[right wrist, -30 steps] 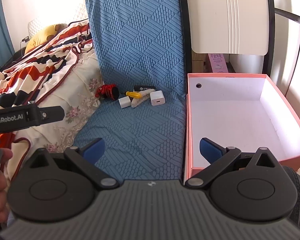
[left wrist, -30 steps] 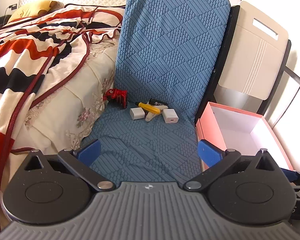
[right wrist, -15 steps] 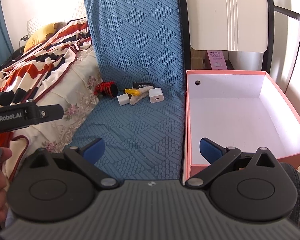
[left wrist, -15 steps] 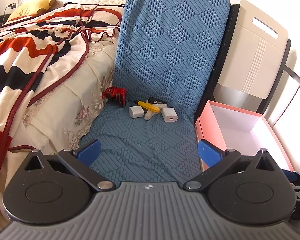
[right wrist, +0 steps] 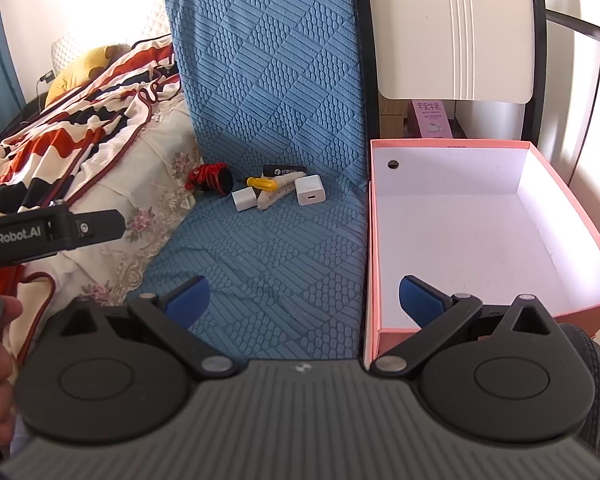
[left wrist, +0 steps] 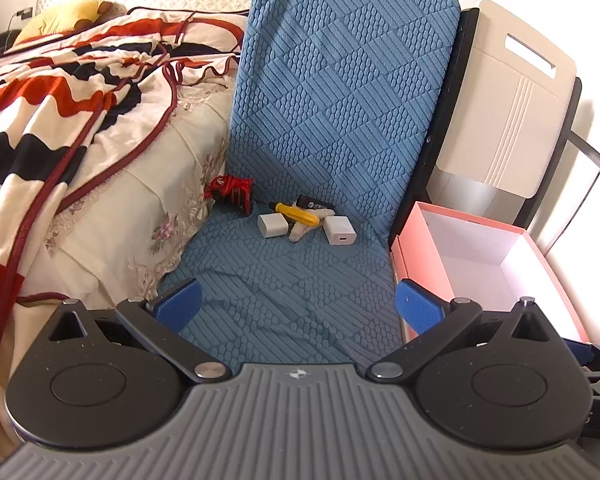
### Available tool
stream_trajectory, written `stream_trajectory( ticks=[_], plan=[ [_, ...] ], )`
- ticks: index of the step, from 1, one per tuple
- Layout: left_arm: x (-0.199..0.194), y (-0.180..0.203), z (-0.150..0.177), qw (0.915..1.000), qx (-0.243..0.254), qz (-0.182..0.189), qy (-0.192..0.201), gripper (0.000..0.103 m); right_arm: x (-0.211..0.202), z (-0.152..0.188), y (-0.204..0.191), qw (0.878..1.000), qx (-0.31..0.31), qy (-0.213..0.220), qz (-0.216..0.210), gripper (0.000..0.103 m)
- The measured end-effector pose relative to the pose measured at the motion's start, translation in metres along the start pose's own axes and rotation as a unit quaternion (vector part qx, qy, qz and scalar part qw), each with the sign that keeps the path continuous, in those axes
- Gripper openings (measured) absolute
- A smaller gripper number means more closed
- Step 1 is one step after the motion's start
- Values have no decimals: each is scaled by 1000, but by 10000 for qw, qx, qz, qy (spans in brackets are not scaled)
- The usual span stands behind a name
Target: Organize rigid objects
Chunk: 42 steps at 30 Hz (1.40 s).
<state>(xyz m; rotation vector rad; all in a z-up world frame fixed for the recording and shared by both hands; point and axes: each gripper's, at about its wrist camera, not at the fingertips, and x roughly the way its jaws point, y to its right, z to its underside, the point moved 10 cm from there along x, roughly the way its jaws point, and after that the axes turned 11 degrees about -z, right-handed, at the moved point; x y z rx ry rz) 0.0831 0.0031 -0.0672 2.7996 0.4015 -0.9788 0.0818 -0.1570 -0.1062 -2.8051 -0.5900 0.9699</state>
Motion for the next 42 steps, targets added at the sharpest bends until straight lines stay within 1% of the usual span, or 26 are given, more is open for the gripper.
stream_trajectory(
  ticks=[2,5,9,14,17,23,26,35,42],
  plan=[
    [3,-1,1,9999,62,-97,7,103,0,0,0,10000,1,3,-10,103],
    [5,-2,3,10000,-10,-35,-56,103,1,2,0,10000,13,-20,-23,103],
    [7,-1,3,10000,36,-61,-44,103,2,4,0,9999,10,-104,-17,103],
    [8,1,4,10000,45,-30,-59,103,3,2,1,9999,74,-94,-57,103],
    [12,2,5,9999,84,-24,-99,103,5,2,3,9999,122,-61,-27,103],
    [25,7,3,9998,140,46,-127,103,10,5,8,9996,250,-79,-115,103],
    [34,10,-2,9998,153,76,-92,103,14,4,10,9999,120,-71,-38,103],
    [78,19,-17,9997,197,36,-157,103,43,-1,17,9994,252,-29,-232,103],
    [112,24,-41,9996,251,78,-83,103,70,-19,18,9996,128,58,-228,103]
  ],
)
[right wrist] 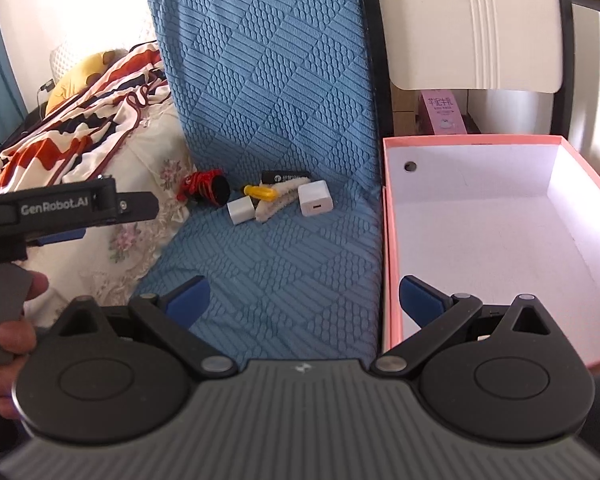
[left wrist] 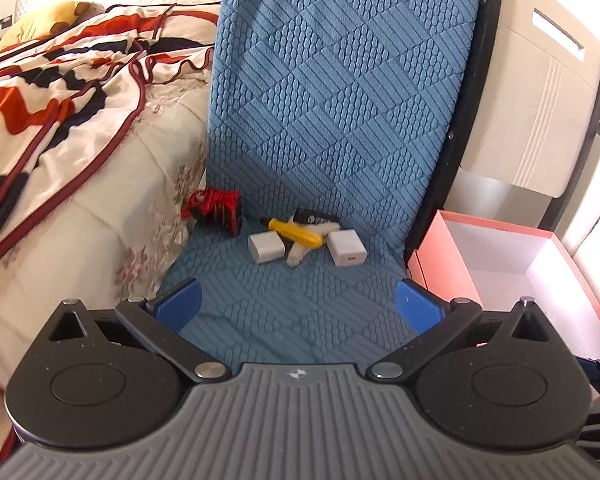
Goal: Organize rigid objects
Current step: 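Grasp the white cube charger with left tool while right tool grasps the white USB-C charger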
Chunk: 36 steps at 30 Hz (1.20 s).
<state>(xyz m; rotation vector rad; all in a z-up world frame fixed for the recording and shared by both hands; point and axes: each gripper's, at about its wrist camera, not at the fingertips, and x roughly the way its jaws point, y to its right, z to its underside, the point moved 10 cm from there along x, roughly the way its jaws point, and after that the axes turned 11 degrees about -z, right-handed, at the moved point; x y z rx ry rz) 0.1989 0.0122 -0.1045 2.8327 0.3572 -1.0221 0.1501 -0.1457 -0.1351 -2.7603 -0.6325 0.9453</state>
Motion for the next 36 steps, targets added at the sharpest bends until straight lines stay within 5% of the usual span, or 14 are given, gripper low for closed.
stream_trajectory(
  ticks=[11,16,36],
  plan=[
    [79,-3,-30,9999,-118,-4,-108,103,61,-35,-6,9990,-444,24,-66,95],
    [117,-3,-34,9994,-239,103,-231,103,87,-45,-3,9983,-582,68,9,75],
    [254,-9,-4,9929,-396,-88,-1114,99,216,-59,37,9968,-668,-419,-99,67]
  ],
)
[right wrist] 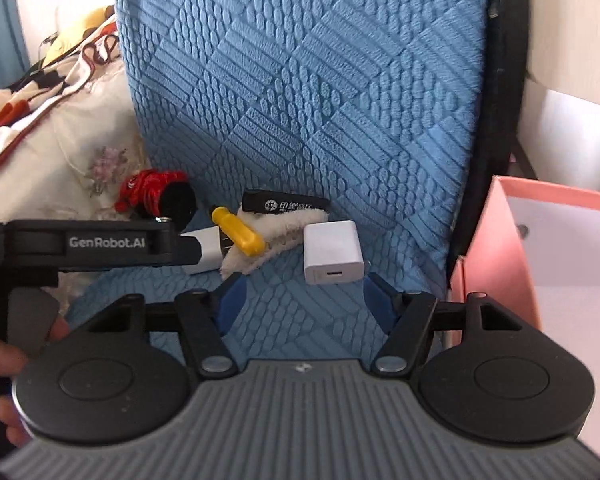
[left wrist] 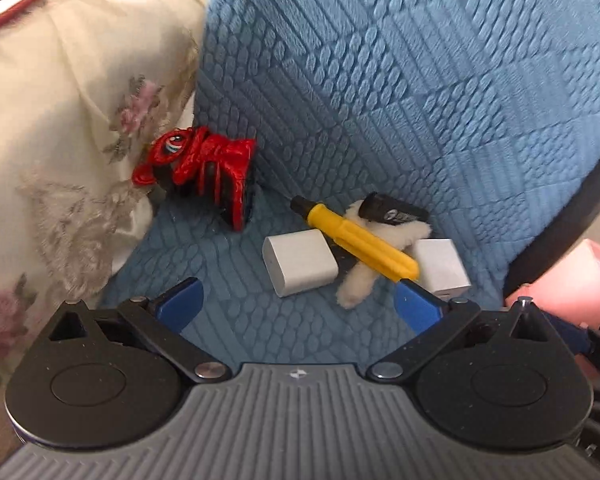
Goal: Organize rigid objects
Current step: 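Grasp the white cube charger with left tool while right tool grasps the white USB-C charger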
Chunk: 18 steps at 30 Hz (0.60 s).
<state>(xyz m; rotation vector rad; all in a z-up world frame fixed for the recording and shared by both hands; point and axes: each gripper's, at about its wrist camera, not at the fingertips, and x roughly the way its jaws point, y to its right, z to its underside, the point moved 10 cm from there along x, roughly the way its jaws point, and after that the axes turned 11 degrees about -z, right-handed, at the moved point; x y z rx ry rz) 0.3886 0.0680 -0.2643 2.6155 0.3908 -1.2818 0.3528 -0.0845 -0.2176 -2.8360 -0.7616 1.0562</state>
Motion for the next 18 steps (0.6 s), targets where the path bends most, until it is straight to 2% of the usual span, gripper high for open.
stream_trajectory(
  ticks=[5,12,18],
  plan=[
    [21,1,-2,9998,-39,-86,-148,90,26,-8,15,9999,-19,-146,78,67],
    [42,3,-3,9995,-17,-84,-303,85,58,-8,23,9988,-160,-443,96,67],
    [43,8,-5,9996,87,-27,-254,81,81,-13,29,9979,-207,-609,113,67]
  ],
)
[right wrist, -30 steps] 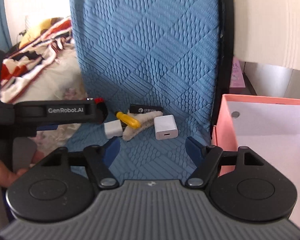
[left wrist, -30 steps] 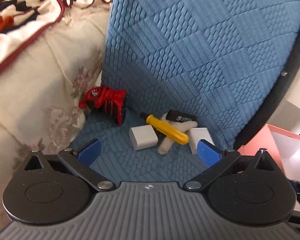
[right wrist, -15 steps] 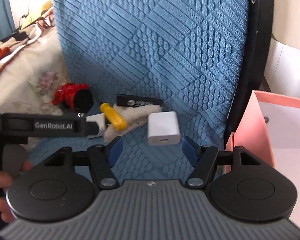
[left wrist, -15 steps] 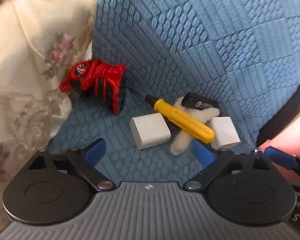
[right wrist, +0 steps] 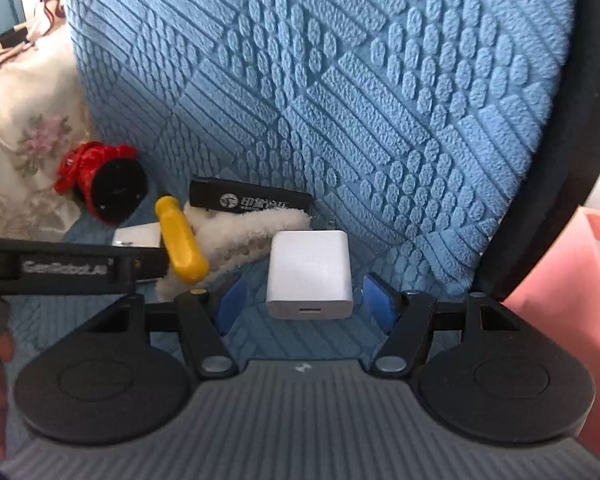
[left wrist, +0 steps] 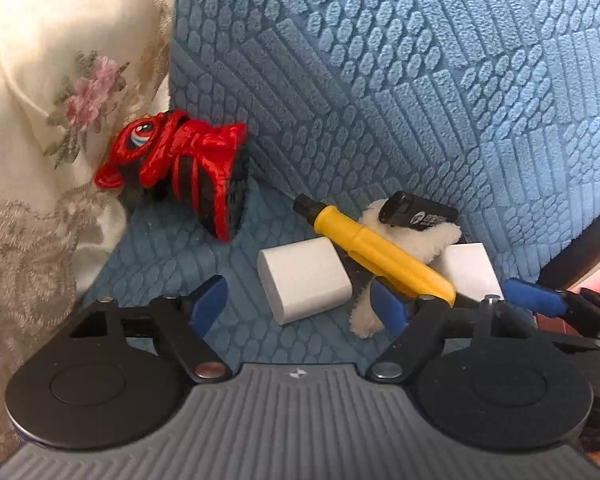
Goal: Organize rigid objects
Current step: 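Grasp the white cube charger with left tool while right tool grasps the white USB-C charger, then lift both held white chargers and carry them toward the pink box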
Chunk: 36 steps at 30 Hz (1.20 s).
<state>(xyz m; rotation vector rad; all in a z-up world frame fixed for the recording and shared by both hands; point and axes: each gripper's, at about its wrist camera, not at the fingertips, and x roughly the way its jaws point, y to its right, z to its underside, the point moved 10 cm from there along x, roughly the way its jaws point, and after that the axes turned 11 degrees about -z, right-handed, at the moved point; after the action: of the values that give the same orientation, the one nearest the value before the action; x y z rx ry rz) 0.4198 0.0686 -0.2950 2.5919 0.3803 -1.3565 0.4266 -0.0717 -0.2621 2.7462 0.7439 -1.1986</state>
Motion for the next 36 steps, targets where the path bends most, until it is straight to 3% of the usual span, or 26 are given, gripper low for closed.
stream_trajectory(
  ticks=[4,7,11,13,15,27,36],
  plan=[
    [1,0,-1,10000,31,-7,23,80,13,3,7,9998,43,-217,-14,62],
    [8,-2,3,10000,45,-46,-56,73,17,10,15,9992,218,-342,-52,62],
    [11,2,3,9998,93,-137,128,69,18,10,15,9991,224,-344,-74,63],
    [11,3,3,9998,91,-111,157,64,20,10,13,9993,166,-339,-38,55],
    [11,8,4,9999,61,-35,153,55,20,10,8,9994,124,-330,-18,54],
    [-27,12,27,9998,193,36,45,52,13,21,-16,9987,128,-489,-30,54],
    [-63,4,59,9997,73,235,-18,51,-36,61,-49,9982,322,-503,-51,54]
  ],
)
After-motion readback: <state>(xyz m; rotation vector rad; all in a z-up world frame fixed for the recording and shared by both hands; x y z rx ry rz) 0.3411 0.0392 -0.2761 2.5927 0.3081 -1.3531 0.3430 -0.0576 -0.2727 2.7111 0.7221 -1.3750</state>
